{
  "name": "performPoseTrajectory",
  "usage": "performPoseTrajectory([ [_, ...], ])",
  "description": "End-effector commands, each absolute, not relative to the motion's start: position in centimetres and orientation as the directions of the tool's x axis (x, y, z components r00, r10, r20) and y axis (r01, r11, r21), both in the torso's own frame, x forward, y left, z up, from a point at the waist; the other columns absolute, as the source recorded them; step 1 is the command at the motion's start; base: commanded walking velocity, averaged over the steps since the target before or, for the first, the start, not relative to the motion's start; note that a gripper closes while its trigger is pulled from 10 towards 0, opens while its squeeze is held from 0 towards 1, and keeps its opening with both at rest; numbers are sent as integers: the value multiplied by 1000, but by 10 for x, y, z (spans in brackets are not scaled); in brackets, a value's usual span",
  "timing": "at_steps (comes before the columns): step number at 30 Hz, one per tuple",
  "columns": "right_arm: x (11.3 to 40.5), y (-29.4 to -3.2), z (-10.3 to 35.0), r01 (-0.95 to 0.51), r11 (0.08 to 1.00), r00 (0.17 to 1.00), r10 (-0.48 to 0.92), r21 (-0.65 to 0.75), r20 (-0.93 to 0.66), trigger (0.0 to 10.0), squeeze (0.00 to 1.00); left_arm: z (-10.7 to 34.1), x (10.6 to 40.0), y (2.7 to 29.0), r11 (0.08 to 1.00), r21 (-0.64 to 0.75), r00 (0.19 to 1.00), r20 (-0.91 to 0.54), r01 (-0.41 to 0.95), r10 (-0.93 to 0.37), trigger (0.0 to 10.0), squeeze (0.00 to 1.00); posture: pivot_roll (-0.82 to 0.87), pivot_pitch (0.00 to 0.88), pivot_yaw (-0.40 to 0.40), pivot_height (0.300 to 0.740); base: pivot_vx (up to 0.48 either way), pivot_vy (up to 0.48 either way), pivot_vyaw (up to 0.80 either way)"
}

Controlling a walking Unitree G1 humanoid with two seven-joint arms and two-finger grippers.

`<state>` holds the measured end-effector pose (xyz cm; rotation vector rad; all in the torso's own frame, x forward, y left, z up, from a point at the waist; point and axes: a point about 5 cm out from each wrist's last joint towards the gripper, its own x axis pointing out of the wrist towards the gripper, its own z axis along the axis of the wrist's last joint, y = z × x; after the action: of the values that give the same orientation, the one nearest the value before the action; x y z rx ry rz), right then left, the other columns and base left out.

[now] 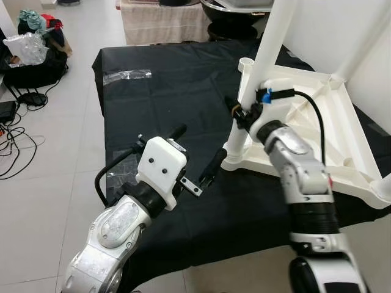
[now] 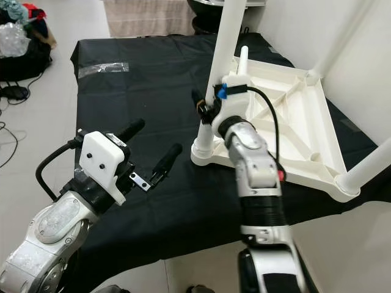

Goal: Building children table

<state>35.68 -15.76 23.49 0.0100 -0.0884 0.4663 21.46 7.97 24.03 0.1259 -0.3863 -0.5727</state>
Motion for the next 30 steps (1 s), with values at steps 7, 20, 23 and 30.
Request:
performPoseTrajectory([
  [7,360,-164,230,-618,786,782,617,-19,88,10000,0,238,215,78,831,214,770,313,513,-556,10000,0,69,107,-86,740,0,0,0],
  [20,392,-155,216,-708,700,705,709,93,32,0,0,240,215,81,834,228,773,314,502,-551,10000,0,91,101,-85,740,0,0,0],
  [23,392,-161,214,-674,736,739,674,69,25,0,0,240,216,82,836,230,775,313,499,-549,10000,0,92,103,-85,740,0,0,0],
  [30,402,-190,205,-265,964,964,264,33,18,0,0,240,217,80,834,228,772,314,503,-552,10000,0,70,102,-74,740,0,0,0],
])
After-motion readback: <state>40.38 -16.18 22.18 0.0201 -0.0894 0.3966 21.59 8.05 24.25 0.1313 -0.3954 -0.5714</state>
